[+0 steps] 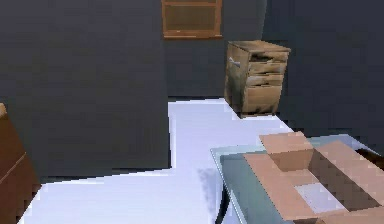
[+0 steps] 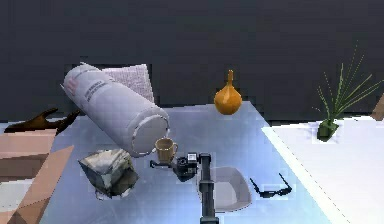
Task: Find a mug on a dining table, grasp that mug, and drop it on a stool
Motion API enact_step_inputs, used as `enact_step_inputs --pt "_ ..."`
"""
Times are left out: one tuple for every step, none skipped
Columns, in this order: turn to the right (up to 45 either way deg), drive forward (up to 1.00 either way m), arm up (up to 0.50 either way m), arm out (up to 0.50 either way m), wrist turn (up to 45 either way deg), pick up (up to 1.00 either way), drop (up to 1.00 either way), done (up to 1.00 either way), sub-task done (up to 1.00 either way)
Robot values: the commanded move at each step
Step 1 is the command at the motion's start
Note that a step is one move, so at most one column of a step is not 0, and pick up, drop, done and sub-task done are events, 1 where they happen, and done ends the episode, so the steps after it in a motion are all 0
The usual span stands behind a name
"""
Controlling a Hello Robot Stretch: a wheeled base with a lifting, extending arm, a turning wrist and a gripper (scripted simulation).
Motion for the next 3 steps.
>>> enact_step_inputs --pt "0.0 0.0 0.1 0.0 0.0 0.0 0.0 0.0 0.0" --pt "0.0 0.0 0.32 0.0 0.0 0.0 0.0 0.0 0.0" --pt "0.0 0.0 0.0 0.0 -45.0 0.0 0.0 0.0 0.0"
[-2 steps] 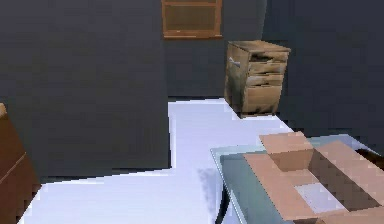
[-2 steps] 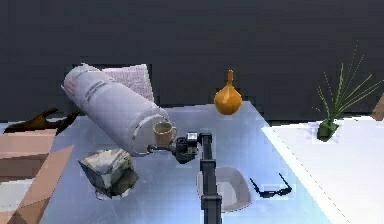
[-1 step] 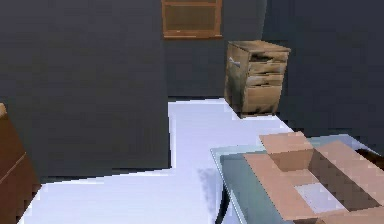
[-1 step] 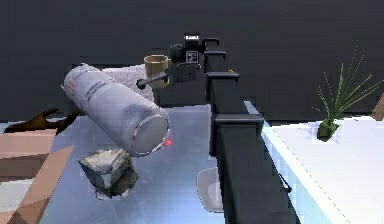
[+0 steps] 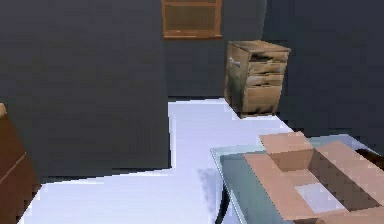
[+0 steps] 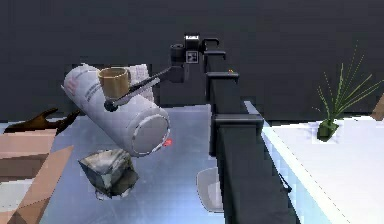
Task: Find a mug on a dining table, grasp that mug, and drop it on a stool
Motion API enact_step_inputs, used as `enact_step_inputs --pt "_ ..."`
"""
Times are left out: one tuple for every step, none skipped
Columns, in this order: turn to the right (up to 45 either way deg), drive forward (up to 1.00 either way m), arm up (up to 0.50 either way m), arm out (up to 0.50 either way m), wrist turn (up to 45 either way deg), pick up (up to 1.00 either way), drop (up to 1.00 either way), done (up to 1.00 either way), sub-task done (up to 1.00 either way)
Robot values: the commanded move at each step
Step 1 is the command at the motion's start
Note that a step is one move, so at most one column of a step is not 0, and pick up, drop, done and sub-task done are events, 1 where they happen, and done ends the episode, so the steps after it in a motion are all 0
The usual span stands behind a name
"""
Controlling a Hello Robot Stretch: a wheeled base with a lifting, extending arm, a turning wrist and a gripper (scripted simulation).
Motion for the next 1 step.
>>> enact_step_inputs --pt "0.0 0.0 0.0 0.0 -45.0 0.0 0.0 0.0 0.0"
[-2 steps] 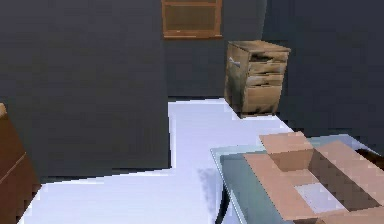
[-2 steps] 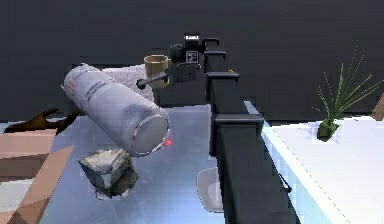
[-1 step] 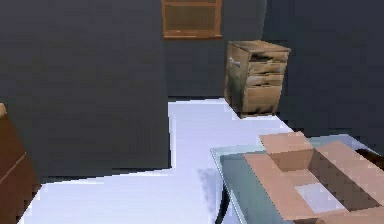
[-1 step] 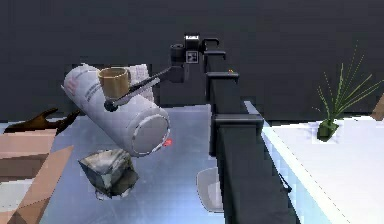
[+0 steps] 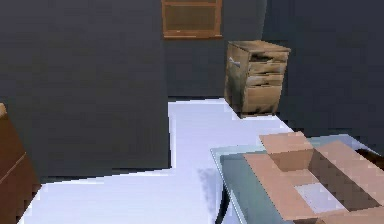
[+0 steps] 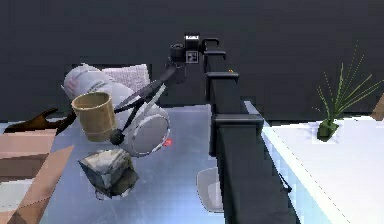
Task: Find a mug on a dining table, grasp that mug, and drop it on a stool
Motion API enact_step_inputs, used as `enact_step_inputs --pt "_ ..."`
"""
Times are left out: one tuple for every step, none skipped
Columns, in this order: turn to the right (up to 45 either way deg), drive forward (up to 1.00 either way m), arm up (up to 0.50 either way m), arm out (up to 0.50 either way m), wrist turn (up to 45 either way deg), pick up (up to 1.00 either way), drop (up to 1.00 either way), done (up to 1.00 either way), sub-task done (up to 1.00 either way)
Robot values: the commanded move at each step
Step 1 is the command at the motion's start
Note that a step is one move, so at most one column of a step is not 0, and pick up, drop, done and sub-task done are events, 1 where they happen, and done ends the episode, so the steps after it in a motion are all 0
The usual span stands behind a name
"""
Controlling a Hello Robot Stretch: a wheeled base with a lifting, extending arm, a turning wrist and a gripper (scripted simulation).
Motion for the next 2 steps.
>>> enact_step_inputs --pt "0.0 0.0 0.0 0.0 -6.0 0.0 0.0 0.0 0.0" --pt "0.0 0.0 0.0 -0.42 0.0 0.0 0.0 0.0 0.0"
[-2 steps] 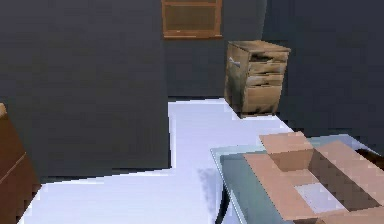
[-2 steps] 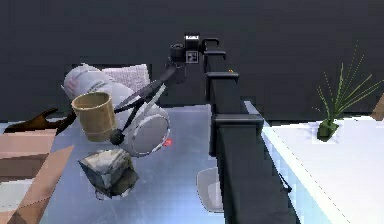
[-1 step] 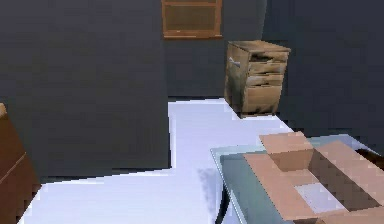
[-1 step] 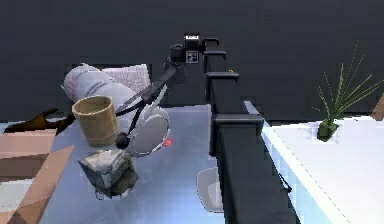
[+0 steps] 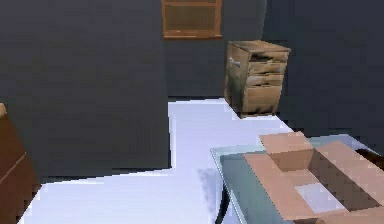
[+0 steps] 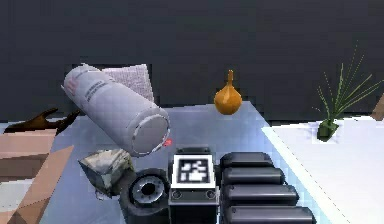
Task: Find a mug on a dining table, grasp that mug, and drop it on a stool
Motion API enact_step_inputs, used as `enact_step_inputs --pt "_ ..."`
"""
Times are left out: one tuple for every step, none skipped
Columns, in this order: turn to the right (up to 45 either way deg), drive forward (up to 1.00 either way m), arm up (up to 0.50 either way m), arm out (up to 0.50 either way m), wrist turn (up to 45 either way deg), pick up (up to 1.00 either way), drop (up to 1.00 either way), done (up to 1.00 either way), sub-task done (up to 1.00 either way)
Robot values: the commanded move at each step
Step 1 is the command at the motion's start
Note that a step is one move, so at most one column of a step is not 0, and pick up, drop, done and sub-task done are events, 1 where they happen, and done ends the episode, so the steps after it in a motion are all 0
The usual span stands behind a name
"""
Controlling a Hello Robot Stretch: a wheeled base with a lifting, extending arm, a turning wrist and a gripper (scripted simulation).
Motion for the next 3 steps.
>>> enact_step_inputs --pt "-45.0 0.0 0.0 0.0 0.0 0.0 0.0 0.0 0.0" --pt "-45.0 0.0 0.0 0.0 0.0 0.0 0.0 0.0 0.0" --pt "-9.0 0.0 0.0 0.0 0.0 0.0 0.0 0.0 0.0"
